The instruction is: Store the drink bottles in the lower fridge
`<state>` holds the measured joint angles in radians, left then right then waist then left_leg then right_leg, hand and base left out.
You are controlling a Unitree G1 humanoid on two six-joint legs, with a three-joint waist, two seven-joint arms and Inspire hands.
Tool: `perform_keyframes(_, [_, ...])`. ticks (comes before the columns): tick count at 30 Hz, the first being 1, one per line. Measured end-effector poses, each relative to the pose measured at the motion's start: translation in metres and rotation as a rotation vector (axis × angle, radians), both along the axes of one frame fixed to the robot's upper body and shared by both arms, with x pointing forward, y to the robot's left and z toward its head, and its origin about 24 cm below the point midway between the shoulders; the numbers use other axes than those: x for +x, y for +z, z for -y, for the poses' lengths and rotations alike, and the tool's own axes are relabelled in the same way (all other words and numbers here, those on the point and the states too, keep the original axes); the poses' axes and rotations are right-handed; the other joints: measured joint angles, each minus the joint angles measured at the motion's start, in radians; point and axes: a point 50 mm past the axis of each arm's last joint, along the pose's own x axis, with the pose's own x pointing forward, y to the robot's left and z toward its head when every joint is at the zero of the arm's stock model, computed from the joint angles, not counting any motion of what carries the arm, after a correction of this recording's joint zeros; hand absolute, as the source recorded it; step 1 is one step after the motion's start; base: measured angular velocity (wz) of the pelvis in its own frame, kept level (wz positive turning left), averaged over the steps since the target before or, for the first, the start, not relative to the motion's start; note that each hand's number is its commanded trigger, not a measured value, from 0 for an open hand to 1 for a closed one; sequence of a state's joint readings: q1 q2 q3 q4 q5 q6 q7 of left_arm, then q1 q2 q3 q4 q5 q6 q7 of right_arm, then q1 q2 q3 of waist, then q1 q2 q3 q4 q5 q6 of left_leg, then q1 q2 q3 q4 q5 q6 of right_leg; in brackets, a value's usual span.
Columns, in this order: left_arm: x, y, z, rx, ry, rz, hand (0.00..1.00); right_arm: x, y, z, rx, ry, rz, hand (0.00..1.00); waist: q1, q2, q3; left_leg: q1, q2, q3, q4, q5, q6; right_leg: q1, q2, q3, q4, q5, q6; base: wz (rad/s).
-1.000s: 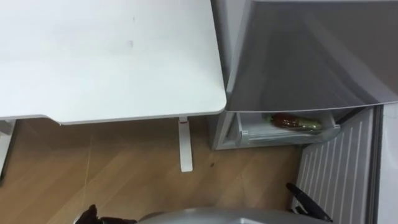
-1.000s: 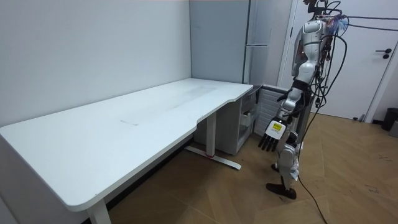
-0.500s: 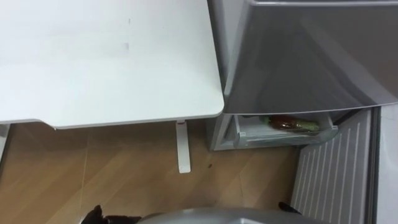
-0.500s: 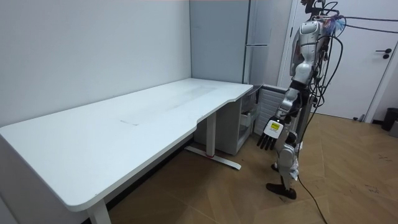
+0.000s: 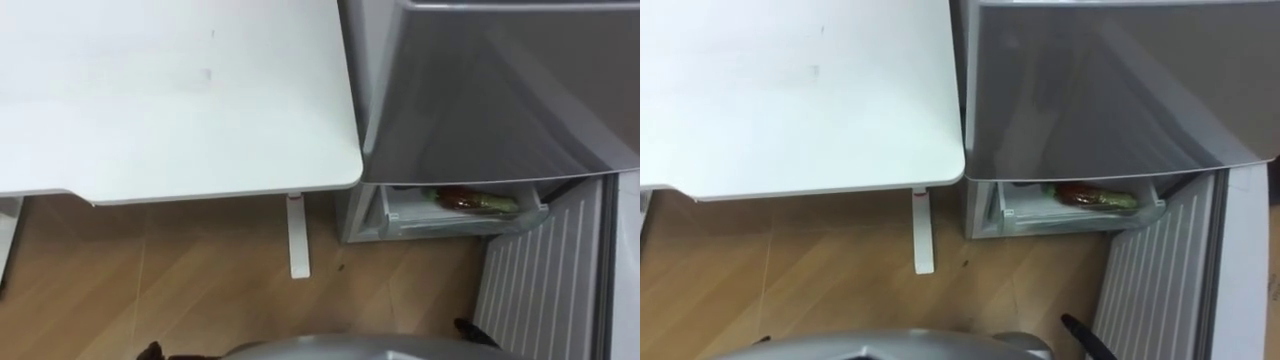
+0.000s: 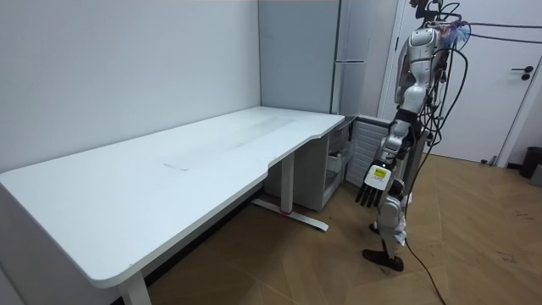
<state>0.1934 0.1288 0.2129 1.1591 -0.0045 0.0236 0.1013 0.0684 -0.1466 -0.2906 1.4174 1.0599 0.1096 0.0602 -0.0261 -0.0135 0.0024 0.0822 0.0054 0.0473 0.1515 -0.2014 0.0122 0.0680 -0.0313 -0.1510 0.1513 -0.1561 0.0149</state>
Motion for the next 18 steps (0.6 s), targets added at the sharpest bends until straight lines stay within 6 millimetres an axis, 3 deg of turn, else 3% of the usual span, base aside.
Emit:
perform_keyframes(6, [0.002, 0.000, 0.000, 0.005, -0.038, -0.006, 0.00, 0.018, 0.003, 0.008, -0.030, -0.183, 0.108, 0.00, -0.001, 0.016, 0.0010, -0.019, 0.000, -0.003, 0.005, -0.001, 0.000, -0.018, 0.000, -0.001, 0.004, -0.001, 0.000, 0.01])
perform_keyframes(10, [0.017, 0.000, 0.005, -0.005, -0.101, 0.015, 0.00, 0.045, 0.006, 0.010, -0.027, -0.302, 0.204, 0.00, -0.003, 0.028, 0.0022, -0.101, -0.002, -0.009, 0.051, -0.002, 0.001, -0.095, -0.008, -0.013, 0.047, -0.004, -0.005, 0.07])
perform_keyframes(14, [0.059, 0.002, 0.012, -0.029, -0.187, 0.080, 0.00, 0.093, 0.015, 0.009, -0.016, -0.322, 0.323, 0.00, 0.005, 0.046, 0.0209, -0.250, -0.006, -0.016, 0.145, -0.002, 0.001, -0.252, -0.025, -0.017, 0.155, -0.011, -0.013, 0.05])
perform_keyframes(18, [0.082, 0.005, 0.017, -0.043, -0.260, 0.116, 0.00, 0.126, 0.024, 0.005, 0.012, -0.333, 0.405, 0.00, 0.010, 0.049, 0.0300, -0.377, -0.017, -0.018, 0.249, -0.007, 0.004, -0.384, -0.047, -0.013, 0.277, -0.038, -0.022, 0.05])
